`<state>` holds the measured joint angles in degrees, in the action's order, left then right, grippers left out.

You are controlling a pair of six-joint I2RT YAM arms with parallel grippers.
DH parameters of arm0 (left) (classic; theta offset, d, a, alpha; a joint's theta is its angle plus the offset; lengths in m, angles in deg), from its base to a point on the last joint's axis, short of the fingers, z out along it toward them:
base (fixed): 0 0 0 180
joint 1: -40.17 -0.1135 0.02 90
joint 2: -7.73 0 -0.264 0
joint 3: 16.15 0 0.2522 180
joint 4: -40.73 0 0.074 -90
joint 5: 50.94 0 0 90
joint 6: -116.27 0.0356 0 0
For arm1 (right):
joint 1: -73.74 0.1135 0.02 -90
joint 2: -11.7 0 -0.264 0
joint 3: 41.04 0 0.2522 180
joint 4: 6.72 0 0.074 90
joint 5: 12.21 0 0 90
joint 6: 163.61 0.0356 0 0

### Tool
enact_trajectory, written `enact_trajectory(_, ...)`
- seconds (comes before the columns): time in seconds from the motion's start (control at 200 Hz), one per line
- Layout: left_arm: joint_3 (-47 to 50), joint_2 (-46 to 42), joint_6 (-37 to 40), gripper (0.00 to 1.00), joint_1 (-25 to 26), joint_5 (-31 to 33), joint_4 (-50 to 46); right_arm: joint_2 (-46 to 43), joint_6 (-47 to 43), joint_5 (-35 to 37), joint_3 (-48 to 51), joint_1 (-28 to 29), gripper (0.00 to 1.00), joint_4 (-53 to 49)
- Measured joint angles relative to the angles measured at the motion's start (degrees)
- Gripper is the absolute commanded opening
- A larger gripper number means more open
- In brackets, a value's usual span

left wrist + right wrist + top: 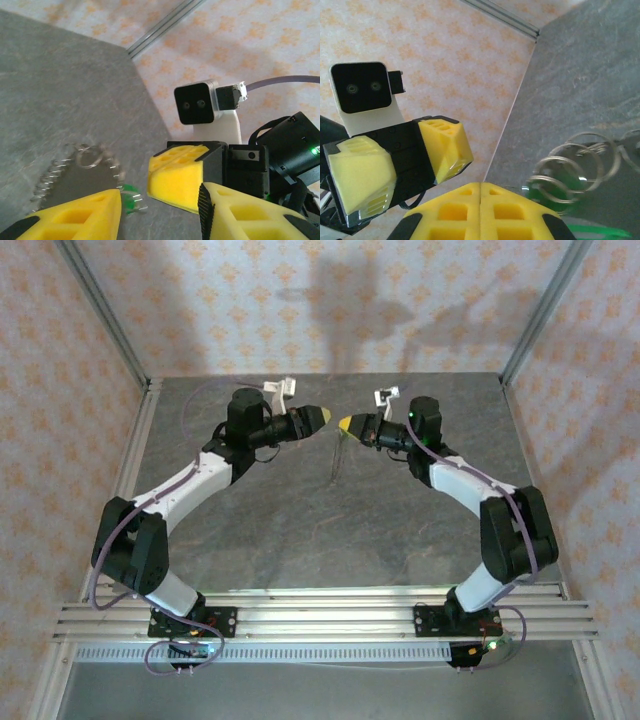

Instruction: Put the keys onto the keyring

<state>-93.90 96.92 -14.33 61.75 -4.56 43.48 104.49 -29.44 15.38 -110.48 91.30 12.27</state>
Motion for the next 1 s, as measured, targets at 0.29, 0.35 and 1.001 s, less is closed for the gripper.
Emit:
enact_trajectory(0.29,3.72,0.02,-0.46,0.43,0.31,2.38,3.96,7.69,4.13,-1.09,3.23,0.00,0.00,10.54)
enact_trajectory(0.35,4.39,0.02,-0.48,0.43,0.57,2.78,5.01,8.33,4.13,-1.05,3.63,-0.04,0.00,11.13)
enact_trajectory(1.001,7.37,1.86,-1.49,0.51,4.96,9.86,6.97,11.87,-6.84,24.17,5.46,-7.37,0.45,-16.06)
